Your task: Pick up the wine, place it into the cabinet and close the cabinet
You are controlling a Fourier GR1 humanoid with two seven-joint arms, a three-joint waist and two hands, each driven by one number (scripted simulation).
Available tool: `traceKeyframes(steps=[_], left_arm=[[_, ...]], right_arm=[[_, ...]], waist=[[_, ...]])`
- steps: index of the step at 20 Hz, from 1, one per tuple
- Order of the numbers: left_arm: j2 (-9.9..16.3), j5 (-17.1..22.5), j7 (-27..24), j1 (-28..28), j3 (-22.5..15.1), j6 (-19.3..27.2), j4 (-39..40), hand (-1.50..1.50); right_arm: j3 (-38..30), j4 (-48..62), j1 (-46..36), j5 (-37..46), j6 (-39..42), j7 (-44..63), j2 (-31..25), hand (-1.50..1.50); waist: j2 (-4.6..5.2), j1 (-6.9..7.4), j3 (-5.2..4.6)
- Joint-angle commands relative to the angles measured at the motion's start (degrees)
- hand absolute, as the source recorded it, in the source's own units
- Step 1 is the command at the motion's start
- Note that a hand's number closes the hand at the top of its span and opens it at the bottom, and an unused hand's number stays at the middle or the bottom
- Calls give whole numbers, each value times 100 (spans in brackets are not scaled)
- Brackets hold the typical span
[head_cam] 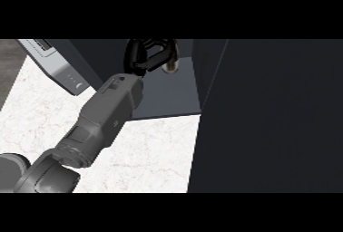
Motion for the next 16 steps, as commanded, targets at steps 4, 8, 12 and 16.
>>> traceKeyframes(steps=[4, 8, 12, 16], left_arm=[[13, 44, 241, -219, 103, -570, -32, -150], [-267, 132, 177, -92, 77, -402, -192, -150], [-272, 60, 219, 111, -23, -532, -389, -150], [-273, 238, 433, 217, -97, -614, -693, -150]], right_arm=[[-78, -1131, 378, -223, -126, 630, -121, -150], [-180, -1128, 453, -296, -54, 565, -167, -150], [-171, -1511, 621, -93, -174, 833, -309, -150], [-298, -1411, 629, -253, -101, 702, -328, -150]], waist=[[-70, 163, 4], [-120, 217, 12], [-173, 335, 6], [-167, 348, 10]])
